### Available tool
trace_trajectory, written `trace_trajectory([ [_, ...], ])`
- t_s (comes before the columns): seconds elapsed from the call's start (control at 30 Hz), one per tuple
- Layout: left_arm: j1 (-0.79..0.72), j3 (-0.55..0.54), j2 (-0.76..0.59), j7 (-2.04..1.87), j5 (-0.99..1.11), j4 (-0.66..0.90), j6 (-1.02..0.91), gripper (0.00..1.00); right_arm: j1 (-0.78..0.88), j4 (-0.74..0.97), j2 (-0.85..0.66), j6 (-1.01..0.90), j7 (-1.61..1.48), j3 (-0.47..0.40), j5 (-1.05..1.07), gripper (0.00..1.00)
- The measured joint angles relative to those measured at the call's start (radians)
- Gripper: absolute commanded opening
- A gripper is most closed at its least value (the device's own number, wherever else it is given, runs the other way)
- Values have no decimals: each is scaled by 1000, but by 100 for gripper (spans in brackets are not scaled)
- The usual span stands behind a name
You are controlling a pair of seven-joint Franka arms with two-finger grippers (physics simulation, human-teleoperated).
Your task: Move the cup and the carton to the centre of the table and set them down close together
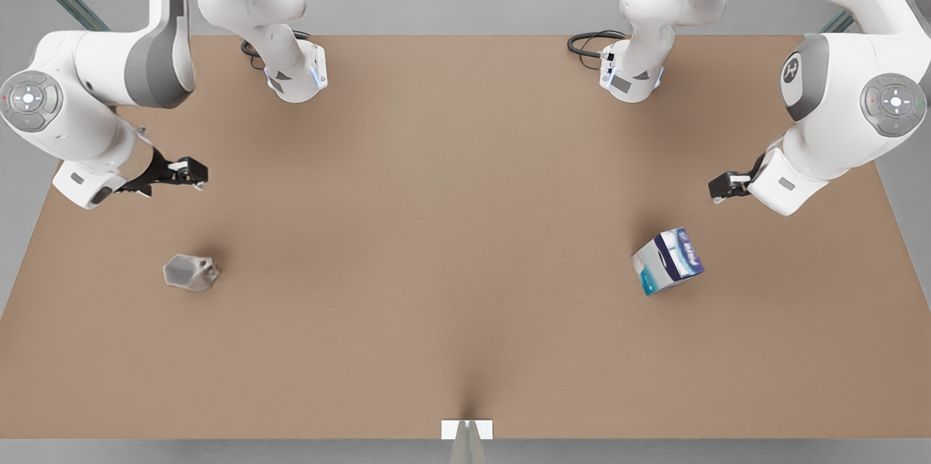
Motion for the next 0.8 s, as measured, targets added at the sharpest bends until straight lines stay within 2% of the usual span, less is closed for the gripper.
trace_trajectory([
  [0.07,-2,1,3,4,0,0,-2,100,-1,0,1,0,0,0,0,100],
  [0.13,0,0,5,4,0,0,-1,100,-15,8,98,4,2,-1,2,100],
  [0.27,6,0,16,2,-1,0,-24,100,-153,14,249,36,36,-9,7,100],
  [0.4,12,8,11,10,6,50,-89,100,-259,0,359,151,164,-8,52,100],
  [0.43,10,6,9,5,21,54,-93,100,-277,-28,360,176,260,-5,63,100],
  [0.53,-1,0,17,6,50,66,-81,100,-321,-80,375,224,282,0,100,100],
  [0.8,15,2,17,11,67,66,-84,100,-347,-70,478,311,301,0,148,100],
])
